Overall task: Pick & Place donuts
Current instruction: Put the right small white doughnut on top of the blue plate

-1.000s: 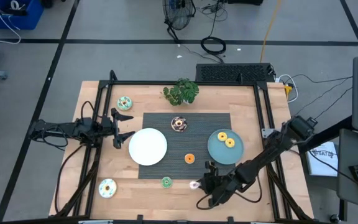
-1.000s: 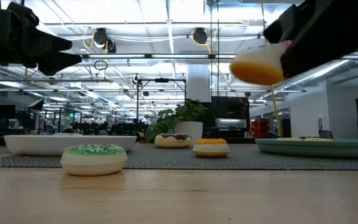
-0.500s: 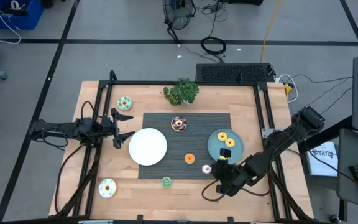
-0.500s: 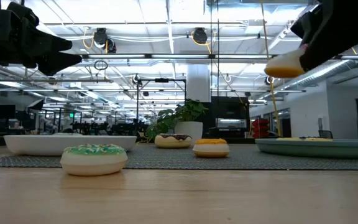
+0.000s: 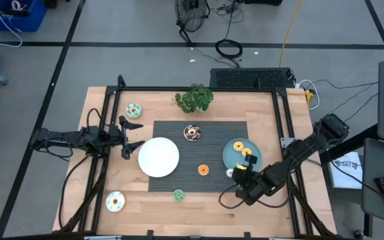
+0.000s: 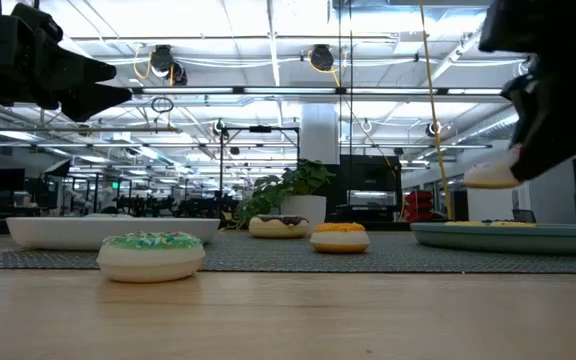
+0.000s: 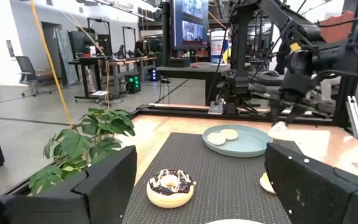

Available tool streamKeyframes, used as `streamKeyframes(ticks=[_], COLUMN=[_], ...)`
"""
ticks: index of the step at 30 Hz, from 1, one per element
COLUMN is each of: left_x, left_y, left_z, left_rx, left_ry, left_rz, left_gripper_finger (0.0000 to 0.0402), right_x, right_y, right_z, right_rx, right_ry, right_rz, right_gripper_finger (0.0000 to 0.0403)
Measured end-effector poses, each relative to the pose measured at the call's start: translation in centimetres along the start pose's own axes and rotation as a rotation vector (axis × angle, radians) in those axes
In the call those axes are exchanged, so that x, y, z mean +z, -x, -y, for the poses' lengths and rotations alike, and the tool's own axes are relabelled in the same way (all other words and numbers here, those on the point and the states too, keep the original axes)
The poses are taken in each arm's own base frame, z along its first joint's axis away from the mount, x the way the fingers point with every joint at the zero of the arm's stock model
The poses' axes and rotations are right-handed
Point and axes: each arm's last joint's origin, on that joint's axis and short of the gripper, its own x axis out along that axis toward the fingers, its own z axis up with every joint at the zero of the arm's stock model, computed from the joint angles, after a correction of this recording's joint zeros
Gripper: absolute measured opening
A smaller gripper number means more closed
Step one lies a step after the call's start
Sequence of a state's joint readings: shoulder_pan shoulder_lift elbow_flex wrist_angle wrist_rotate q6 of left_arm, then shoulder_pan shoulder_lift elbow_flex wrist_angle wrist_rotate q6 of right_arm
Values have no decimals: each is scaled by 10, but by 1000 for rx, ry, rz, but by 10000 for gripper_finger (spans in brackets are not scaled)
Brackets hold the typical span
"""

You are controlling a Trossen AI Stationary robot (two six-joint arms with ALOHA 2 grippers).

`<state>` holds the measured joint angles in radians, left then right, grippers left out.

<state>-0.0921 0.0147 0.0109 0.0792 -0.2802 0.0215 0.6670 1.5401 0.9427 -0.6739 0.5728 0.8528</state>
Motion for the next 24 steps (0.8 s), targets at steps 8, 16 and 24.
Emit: streamKeyframes(ticks=[8, 16, 24], left_x=[0, 0, 0], left_y=[0, 0, 0], left_z=[0, 0, 0], left_rx=[0, 0, 0], left_ry=[0, 0, 0], left_rz=[0, 0, 0], left_gripper_finger=[349, 349, 349], right_x=[-11, -20, -24], right_y=[10, 14, 16], right_z=[18, 28, 35], right_rx=[-72, -158, -243], right_ry=[-167, -252, -339], right_rz=[-148, -270, -293], right_gripper_finger=[61, 61, 61])
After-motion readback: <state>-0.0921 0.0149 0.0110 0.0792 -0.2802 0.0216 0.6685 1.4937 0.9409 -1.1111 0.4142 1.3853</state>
